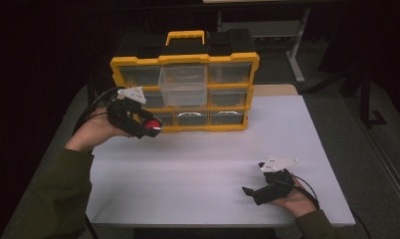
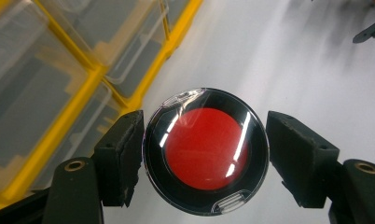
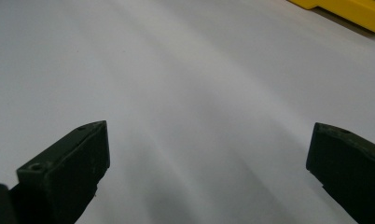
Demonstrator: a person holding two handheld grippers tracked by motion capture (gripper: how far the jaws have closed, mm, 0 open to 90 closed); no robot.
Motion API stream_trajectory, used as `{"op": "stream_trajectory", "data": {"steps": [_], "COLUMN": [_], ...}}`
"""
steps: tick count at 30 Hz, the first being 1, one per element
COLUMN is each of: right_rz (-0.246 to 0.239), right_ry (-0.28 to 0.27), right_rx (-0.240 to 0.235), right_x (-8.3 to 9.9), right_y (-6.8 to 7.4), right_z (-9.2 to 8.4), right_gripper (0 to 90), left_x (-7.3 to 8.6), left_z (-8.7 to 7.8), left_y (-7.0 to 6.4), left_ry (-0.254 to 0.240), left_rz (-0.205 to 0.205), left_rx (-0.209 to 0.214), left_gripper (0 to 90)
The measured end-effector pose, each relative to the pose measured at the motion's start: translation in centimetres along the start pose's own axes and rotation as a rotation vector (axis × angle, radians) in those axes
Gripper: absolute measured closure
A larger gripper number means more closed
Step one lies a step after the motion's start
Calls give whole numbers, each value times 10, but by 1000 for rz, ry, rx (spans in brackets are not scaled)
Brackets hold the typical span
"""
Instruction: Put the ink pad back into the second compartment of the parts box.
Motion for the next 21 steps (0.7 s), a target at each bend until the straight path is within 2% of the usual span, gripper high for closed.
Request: {"op": "stream_trajectory", "data": {"steps": [21], "right_rz": [-4], "right_ry": [1], "right_rx": [-2], "right_x": [0], "right_y": [0], "right_z": [0], "right_gripper": [0], "left_x": [-32], "left_z": [-35], "left_y": [8], "left_ry": [-15], "left_rz": [22], "left_rx": [-22], "left_gripper": [299]}}
Point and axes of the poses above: each handheld gripper's, and its own axes: z roughly forward along the jaws, x roughly out of its underside, y roughly to its left, the point moved 3 cm from there along z, roughly forward along the jaws, and after that the axes turned 3 degrees about -y, right-handed, at the moved point
